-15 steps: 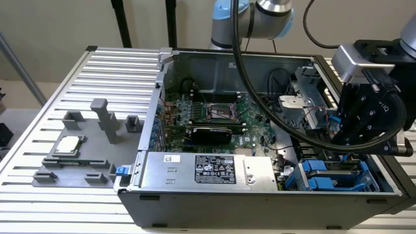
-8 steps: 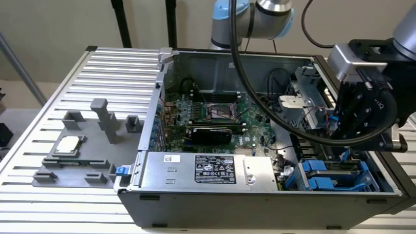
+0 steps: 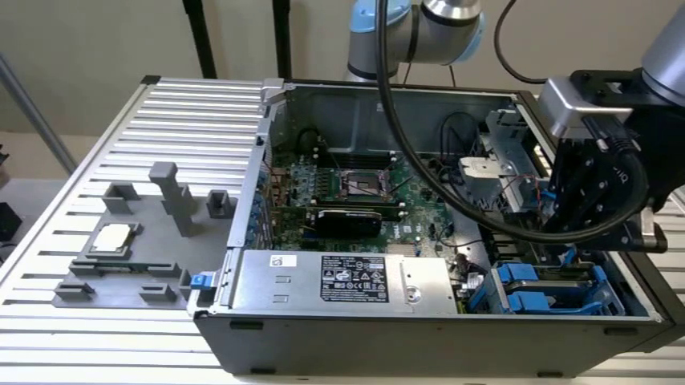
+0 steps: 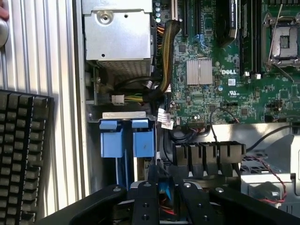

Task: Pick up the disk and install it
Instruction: 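Insert the second disk wire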

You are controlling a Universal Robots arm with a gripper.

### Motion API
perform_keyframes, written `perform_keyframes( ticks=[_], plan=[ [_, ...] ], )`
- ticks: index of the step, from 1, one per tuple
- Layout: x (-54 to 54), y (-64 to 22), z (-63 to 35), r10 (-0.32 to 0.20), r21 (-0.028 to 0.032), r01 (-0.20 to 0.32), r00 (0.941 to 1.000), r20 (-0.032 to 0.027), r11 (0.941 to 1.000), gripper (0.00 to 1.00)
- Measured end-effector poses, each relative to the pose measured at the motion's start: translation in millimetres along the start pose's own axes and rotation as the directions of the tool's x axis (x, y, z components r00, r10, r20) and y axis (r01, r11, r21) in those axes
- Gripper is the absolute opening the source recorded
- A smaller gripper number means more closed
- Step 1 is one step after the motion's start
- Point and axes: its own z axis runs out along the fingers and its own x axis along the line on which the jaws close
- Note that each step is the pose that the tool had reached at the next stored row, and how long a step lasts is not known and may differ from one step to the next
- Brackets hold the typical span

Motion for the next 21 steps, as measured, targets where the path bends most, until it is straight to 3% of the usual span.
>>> perform_keyframes(
  ticks=[4,5,21],
  plan=[
    [0.0,0.0,1.8,0.0,0.0,0.0,1.0,-0.0016,1.0,1.0],
    [0.1,0.0,2.0,0.0,0.0001,0.0,1.0,-0.0019,1.0,0.0],
    [4.4,-0.9,8.9,-0.001,0.0001,0.001,1.0,-0.0034,1.0,0.0]
  ],
)
